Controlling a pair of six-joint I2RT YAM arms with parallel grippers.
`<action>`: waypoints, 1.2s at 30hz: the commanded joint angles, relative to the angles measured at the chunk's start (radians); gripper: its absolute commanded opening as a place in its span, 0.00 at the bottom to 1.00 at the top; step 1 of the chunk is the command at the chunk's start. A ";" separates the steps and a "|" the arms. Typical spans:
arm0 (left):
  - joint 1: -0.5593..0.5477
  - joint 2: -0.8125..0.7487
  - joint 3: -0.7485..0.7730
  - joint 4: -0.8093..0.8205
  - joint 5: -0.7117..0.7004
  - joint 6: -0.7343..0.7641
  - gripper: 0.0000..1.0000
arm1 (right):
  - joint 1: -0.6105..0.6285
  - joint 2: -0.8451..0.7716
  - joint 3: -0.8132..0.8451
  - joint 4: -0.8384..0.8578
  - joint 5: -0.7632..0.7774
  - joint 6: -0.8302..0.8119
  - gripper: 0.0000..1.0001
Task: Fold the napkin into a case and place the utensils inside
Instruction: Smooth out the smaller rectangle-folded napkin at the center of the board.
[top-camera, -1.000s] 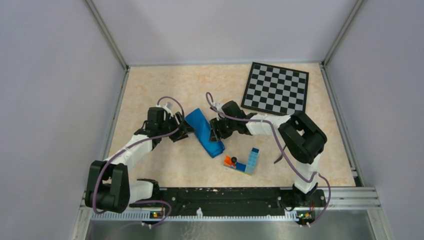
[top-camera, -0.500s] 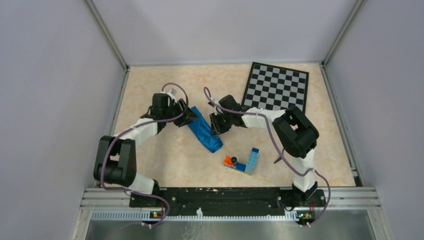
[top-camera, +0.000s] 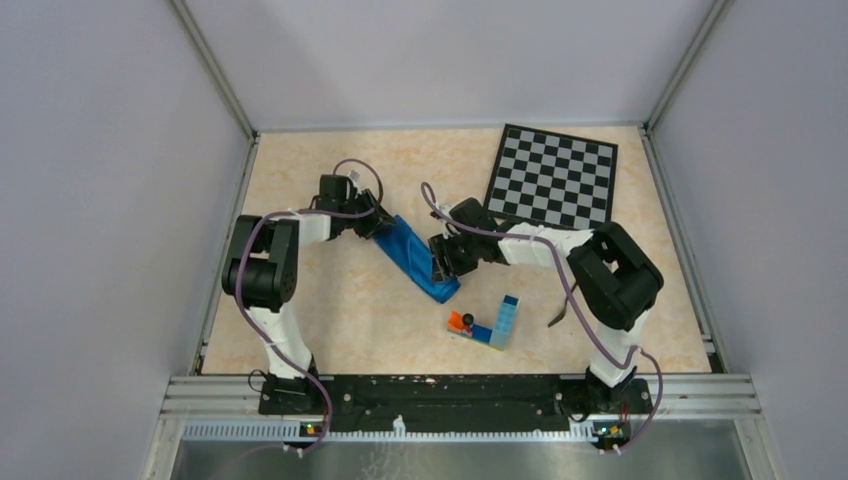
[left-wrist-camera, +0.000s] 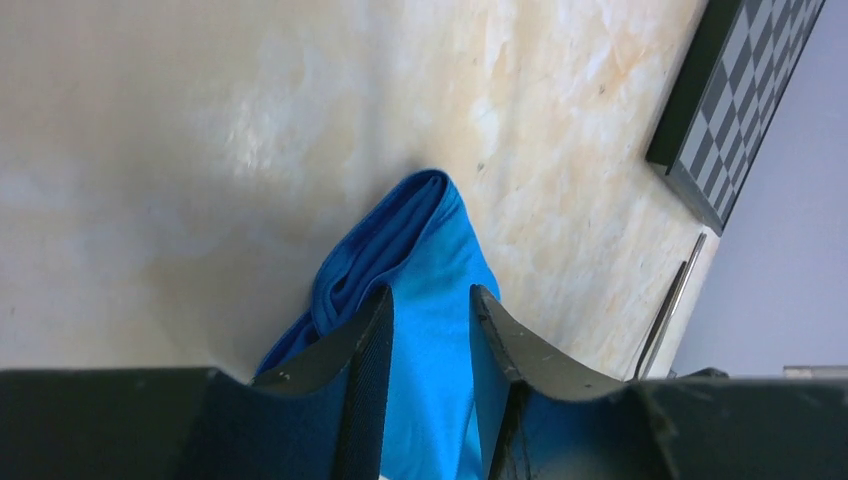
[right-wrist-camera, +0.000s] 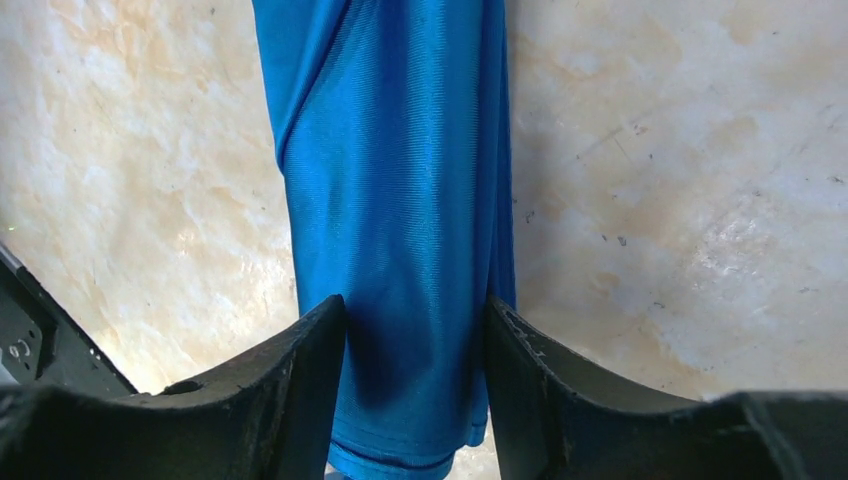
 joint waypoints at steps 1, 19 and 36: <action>0.015 0.057 0.063 0.019 -0.050 0.053 0.40 | 0.004 -0.025 -0.032 -0.001 0.068 0.005 0.51; 0.018 -0.390 -0.003 -0.245 -0.040 0.210 0.84 | 0.121 0.162 0.162 0.332 0.082 0.470 0.63; 0.102 0.012 0.197 -0.057 0.148 0.107 0.63 | -0.029 0.125 0.209 0.432 -0.489 0.309 0.35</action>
